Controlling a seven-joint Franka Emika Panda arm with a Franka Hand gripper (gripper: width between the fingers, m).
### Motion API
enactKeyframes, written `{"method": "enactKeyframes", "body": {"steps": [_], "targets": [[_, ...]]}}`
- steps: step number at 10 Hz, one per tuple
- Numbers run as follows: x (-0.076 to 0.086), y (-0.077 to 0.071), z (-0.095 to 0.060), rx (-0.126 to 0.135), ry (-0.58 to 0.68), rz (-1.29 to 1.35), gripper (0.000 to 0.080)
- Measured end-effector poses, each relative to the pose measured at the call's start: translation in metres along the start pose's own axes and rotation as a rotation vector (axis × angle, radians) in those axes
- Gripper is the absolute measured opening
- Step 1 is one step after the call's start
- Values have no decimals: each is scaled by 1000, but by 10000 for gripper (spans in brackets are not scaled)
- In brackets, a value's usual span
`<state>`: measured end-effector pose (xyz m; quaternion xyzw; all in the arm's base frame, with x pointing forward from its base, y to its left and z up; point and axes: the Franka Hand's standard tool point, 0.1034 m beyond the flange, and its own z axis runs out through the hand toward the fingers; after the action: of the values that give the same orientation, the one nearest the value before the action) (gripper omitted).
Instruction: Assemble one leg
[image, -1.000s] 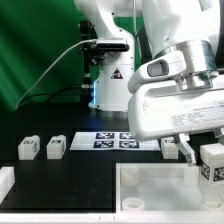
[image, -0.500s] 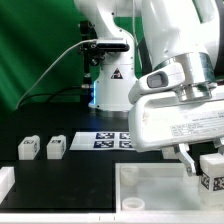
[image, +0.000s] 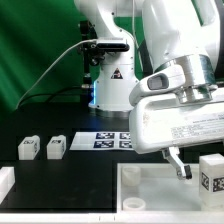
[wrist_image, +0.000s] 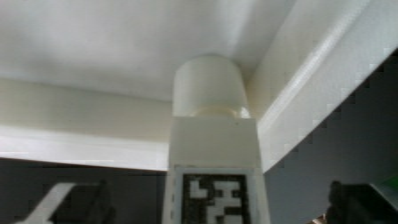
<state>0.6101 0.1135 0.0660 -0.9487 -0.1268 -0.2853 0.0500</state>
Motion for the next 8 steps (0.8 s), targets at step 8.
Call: {"method": "enactKeyframes", "body": {"steps": [8], "targets": [[-1,0,0,0,-1,0,649]]}}
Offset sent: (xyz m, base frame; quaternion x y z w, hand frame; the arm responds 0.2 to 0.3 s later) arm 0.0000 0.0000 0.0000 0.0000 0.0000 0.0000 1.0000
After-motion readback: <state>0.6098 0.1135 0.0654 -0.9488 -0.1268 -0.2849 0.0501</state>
